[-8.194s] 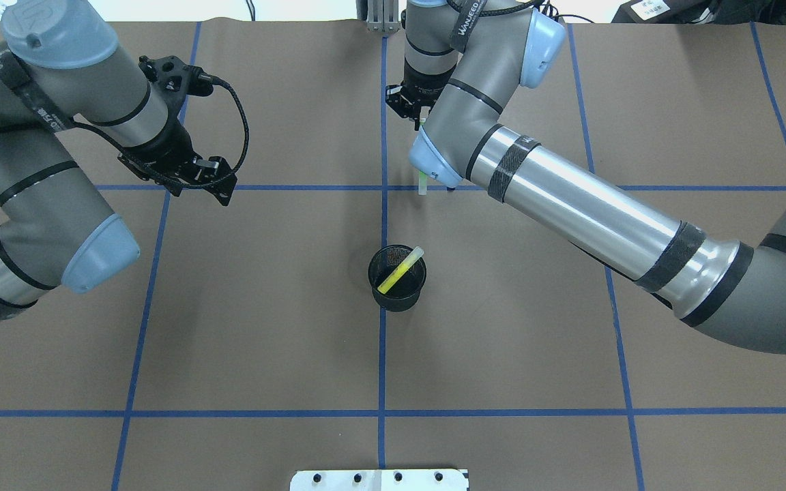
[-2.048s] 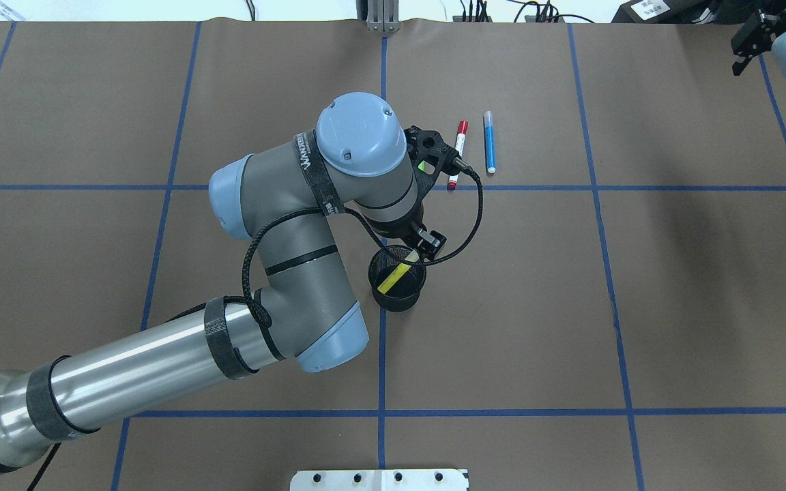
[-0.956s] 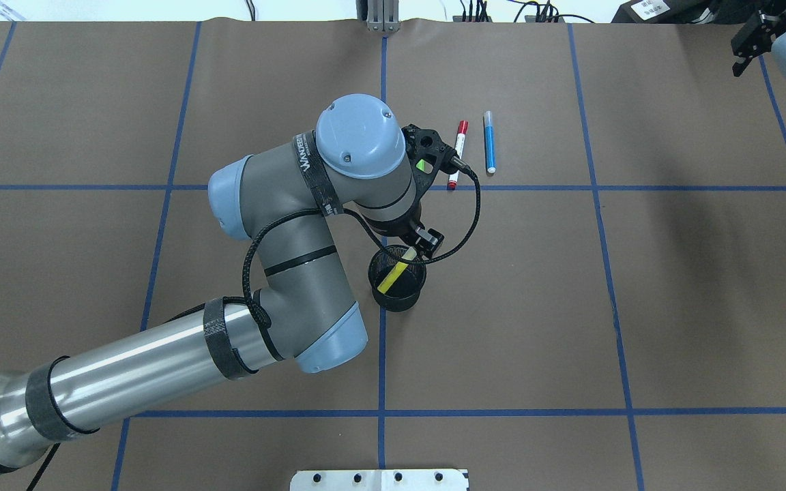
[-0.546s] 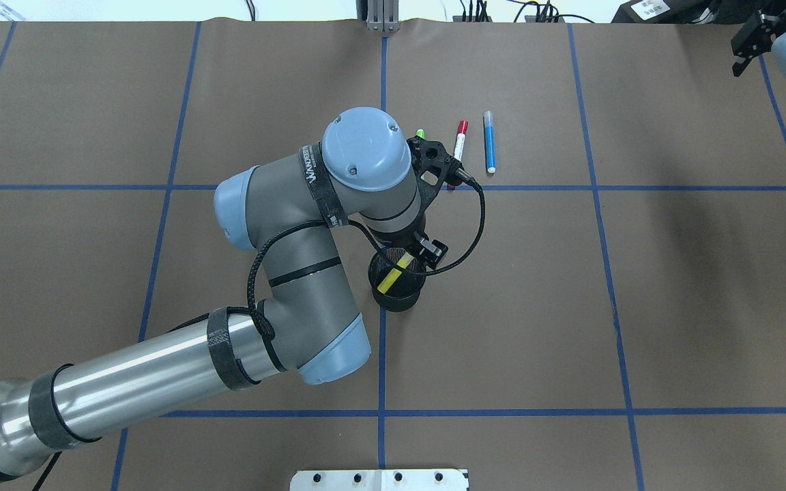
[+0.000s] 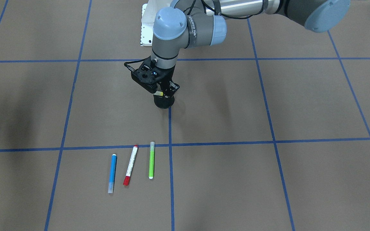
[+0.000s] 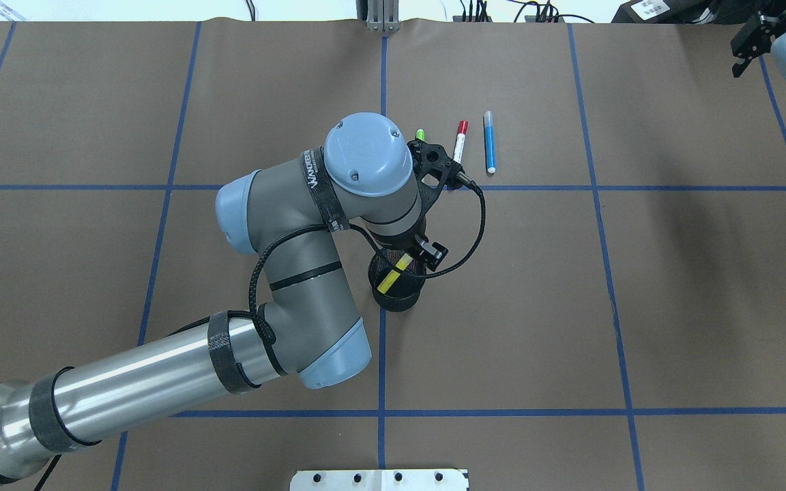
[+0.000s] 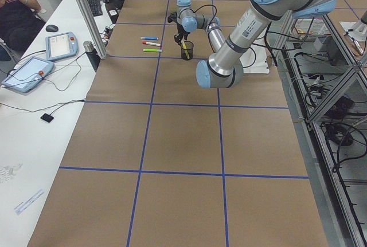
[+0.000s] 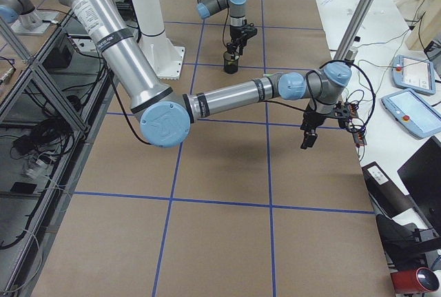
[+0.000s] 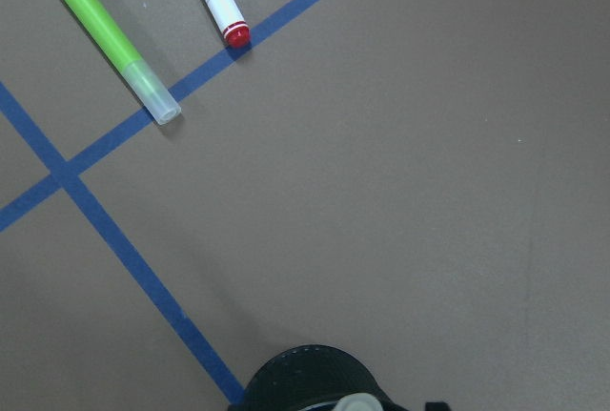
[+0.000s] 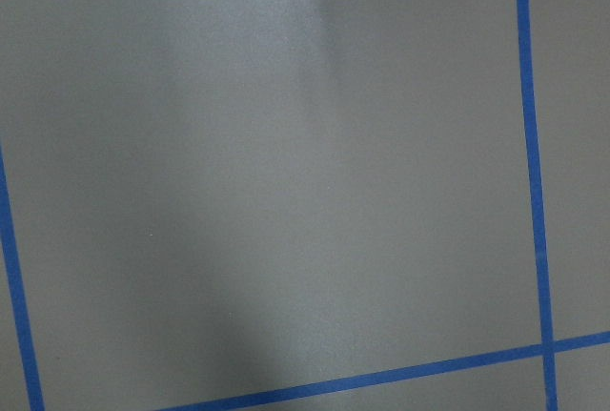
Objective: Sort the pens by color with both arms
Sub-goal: 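Align and close the left gripper on the yellow highlighter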
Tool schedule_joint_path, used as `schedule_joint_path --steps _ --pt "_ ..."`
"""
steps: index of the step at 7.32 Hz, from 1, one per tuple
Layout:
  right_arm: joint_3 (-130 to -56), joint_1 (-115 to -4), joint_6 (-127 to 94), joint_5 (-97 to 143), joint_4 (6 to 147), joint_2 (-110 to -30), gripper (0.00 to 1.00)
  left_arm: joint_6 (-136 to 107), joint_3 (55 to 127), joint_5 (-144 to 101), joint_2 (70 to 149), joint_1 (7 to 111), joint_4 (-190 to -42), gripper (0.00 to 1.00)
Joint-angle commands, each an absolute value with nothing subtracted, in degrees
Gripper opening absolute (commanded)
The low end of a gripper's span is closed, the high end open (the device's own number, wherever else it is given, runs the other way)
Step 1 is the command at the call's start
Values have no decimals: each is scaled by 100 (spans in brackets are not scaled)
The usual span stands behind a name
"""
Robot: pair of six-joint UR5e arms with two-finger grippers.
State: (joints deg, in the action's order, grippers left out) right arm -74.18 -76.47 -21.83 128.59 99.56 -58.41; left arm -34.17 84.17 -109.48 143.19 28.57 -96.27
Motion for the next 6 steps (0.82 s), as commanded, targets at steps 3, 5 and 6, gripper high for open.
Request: schedule_joint_path --steps 3,5,6 --pt "-7418 -7646 -2180 12858 9949 -5836 98 -3419 8455 -10942 14309 2865 -9607 49" --pt "-7418 -7646 -2180 12858 9949 -5836 98 -3419 8464 -10942 14291 2865 -9598 42" --pt "-7418 -7646 -2180 12858 9949 -5845 98 -3419 8473 -10942 14291 2857 -9598 39"
